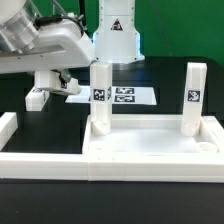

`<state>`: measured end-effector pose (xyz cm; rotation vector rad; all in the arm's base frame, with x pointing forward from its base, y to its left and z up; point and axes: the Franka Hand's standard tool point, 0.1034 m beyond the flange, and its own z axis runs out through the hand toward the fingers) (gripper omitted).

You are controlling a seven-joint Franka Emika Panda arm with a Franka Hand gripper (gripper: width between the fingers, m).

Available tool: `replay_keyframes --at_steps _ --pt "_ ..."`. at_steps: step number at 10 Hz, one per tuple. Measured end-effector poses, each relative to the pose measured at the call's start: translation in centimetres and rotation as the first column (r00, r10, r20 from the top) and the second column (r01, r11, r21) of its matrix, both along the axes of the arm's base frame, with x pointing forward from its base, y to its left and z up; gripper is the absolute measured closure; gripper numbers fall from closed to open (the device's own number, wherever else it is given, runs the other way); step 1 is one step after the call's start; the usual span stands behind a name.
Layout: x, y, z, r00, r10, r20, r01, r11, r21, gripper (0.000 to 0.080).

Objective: Assemble desk

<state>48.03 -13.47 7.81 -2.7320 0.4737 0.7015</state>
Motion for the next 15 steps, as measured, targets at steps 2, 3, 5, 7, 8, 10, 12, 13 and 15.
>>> replay_keyframes --at_steps 2,3,5,7,8,10,12,13,15 --pt "0.6 -0.6 0.1 0.994 0.018 0.106 -0.012 0.999 -0.050 0.0512" --pt "1.7 -1.2 0.8 0.981 0.067 0.181 -0.056 0.996 -0.066 0.0512" --pt "2.9 -2.1 1.4 0.953 0.094 0.288 -0.057 0.989 -0.133 0.0512" --pt "2.6 -2.3 1.3 0.922 0.102 0.373 -0.029 0.980 -0.195 0.0512" --pt "3.1 -3.1 1.2 0.892 0.112 0.437 -0.001 0.969 -0.246 0.0512" --pt "4.7 -1.8 2.2 0.881 0.167 0.442 -0.051 0.964 -0.261 0.0512" --pt "8.6 -0.5 4.2 0.845 0.261 0.467 -0.142 0.951 -0.275 0.0512" --pt "8.2 -0.7 3.9 0.849 0.256 0.462 -0.138 0.952 -0.274 0.0512" --pt "8.2 -0.7 3.8 0.849 0.256 0.461 -0.138 0.952 -0.274 0.0512"
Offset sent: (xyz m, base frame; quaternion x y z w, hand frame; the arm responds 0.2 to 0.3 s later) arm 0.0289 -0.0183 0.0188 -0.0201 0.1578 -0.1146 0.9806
